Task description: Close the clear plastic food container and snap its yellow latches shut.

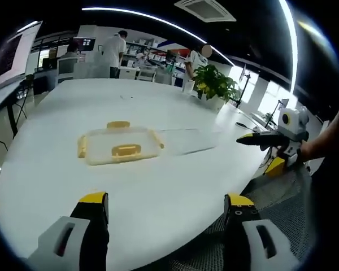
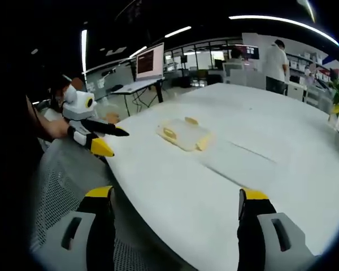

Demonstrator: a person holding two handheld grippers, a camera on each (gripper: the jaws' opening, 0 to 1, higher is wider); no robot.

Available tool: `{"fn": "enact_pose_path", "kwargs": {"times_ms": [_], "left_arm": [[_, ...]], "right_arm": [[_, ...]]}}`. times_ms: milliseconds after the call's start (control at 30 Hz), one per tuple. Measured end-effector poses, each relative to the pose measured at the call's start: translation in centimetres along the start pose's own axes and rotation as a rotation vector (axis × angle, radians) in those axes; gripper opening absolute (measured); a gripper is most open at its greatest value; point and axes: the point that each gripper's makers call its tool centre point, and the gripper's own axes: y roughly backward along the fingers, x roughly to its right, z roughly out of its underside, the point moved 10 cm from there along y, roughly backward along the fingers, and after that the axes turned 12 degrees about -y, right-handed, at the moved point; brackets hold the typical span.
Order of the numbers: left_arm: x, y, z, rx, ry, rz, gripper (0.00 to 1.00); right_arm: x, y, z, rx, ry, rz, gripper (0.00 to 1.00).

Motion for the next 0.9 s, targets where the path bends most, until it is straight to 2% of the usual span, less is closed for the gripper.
{"fn": "enact_pose_path", "kwargs": {"times_ms": [167,467,567,800,900], "left_arm": [[0.0,-0.2,0.0,-0.022,-0.001,0.009,0.81],[0.0,0.0,-0.2,-0.035,-0.001,0.037,0.80],[0.0,0.1,-0.5,-0.030,-0.012,0.035,0.77],[-0.3,0.3,-1.1,-0.008,-0.029,0.036,0.77],[-0.6,0.6,-1.6,0.004,-0.030,0.026,0.72]], "right_arm": [[-0.1,0.1,-0.4,-0.008,-0.003,-0.025,0.87],[0.1,0.7,-1.4,0.034,-0.035,-0.045,0.87],[-0.1,0.5,-1.7,0.019,-0.027,-0.047,0.85],[-0.6,0.0,-2.5,0.045,0.011,-0.049,0.83],[-0.6,0.0,-2.4,0.039,0.019,-0.049,0.83]]}}
